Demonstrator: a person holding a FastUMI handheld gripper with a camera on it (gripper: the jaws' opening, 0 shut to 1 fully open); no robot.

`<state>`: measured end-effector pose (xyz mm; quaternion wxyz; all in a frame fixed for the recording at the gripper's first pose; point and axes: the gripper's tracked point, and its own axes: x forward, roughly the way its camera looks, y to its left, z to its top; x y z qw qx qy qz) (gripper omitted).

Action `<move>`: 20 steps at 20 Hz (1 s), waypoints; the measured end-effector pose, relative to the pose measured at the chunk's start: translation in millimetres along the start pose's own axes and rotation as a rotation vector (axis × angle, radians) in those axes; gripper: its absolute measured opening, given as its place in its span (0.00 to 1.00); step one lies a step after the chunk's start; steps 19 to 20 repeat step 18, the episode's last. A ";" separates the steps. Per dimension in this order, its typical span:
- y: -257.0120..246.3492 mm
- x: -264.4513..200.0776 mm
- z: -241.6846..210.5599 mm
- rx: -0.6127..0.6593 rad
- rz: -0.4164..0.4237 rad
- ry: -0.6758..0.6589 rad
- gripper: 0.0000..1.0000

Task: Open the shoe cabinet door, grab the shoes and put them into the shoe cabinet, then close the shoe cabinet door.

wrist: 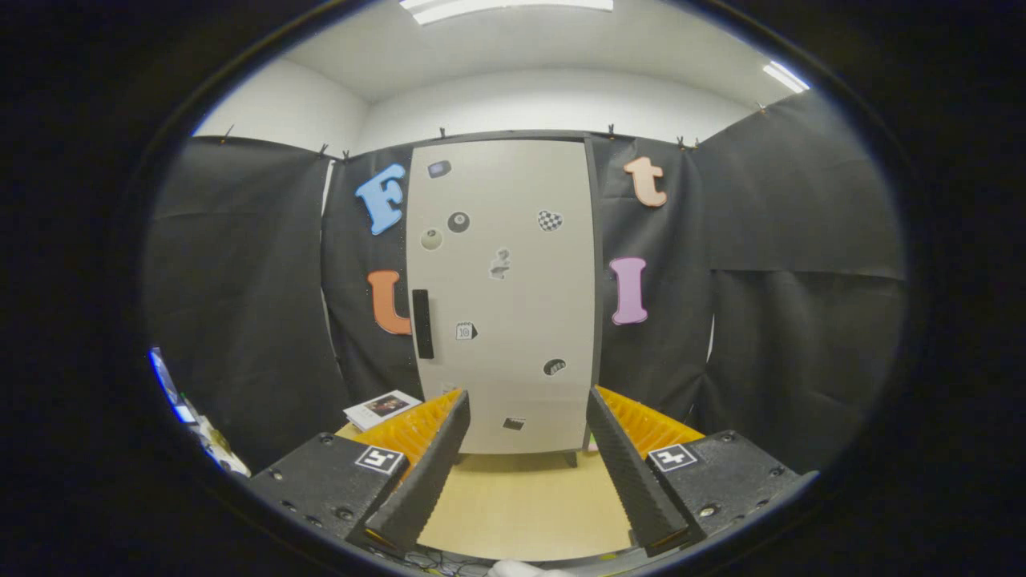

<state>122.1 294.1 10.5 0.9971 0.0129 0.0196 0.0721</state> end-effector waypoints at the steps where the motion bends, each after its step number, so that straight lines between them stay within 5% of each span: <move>1: -0.7 0.3 0.0 -0.004 -0.001 -0.001 0.96; 20: -1.0 18.3 -2.4 -0.028 -0.022 0.026 0.96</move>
